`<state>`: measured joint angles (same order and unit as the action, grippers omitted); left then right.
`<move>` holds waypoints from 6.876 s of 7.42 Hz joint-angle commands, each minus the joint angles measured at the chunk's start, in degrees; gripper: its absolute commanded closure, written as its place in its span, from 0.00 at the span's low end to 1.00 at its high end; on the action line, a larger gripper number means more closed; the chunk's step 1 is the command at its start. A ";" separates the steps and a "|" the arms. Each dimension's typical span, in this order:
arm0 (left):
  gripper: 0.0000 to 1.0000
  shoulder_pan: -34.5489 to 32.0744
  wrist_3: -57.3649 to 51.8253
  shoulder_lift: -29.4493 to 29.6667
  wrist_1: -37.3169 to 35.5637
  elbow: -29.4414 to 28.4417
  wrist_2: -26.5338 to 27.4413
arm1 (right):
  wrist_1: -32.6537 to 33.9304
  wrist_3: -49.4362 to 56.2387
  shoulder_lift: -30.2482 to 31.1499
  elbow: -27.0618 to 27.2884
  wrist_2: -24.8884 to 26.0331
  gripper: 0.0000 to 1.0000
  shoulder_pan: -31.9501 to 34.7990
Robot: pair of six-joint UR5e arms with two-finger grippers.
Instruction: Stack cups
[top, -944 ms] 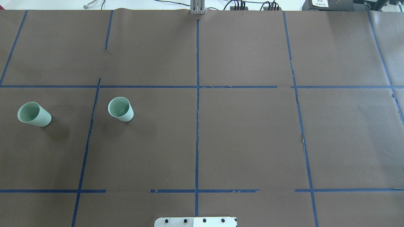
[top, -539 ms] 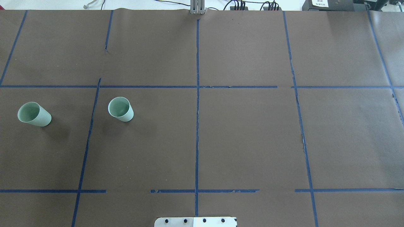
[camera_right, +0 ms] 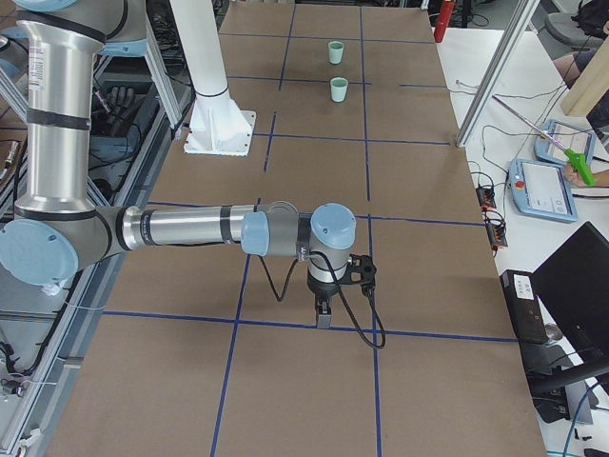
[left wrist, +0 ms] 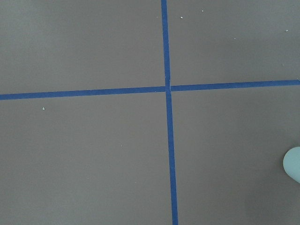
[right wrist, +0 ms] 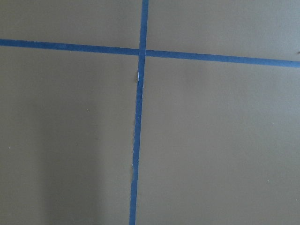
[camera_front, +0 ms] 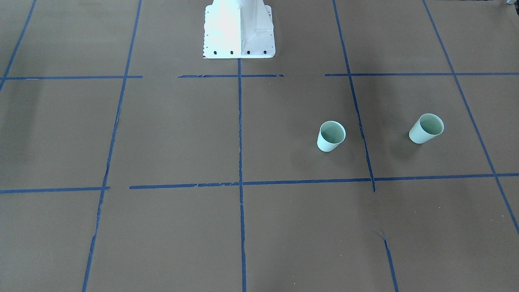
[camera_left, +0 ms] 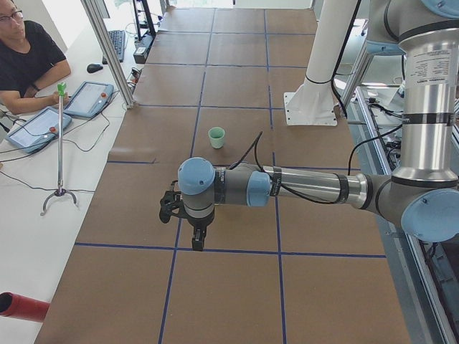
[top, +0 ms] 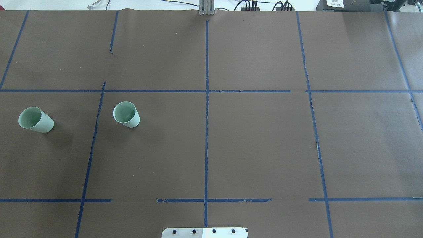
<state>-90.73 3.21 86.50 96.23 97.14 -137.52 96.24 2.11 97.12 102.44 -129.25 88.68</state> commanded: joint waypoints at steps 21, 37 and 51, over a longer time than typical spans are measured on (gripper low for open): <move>1.00 29.47 51.53 1.39 18.83 4.50 5.77 | 0.00 0.00 0.00 0.04 0.06 0.00 0.00; 1.00 44.59 89.17 21.69 -3.15 15.72 17.20 | 0.00 0.00 0.00 0.04 -0.03 0.00 0.00; 0.00 0.09 -8.38 -0.90 -6.99 5.65 7.62 | 0.00 0.00 0.00 0.04 0.06 0.00 -0.09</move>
<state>-82.31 8.83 86.98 91.80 107.59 -129.75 96.24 2.11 97.12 102.46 -129.20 88.66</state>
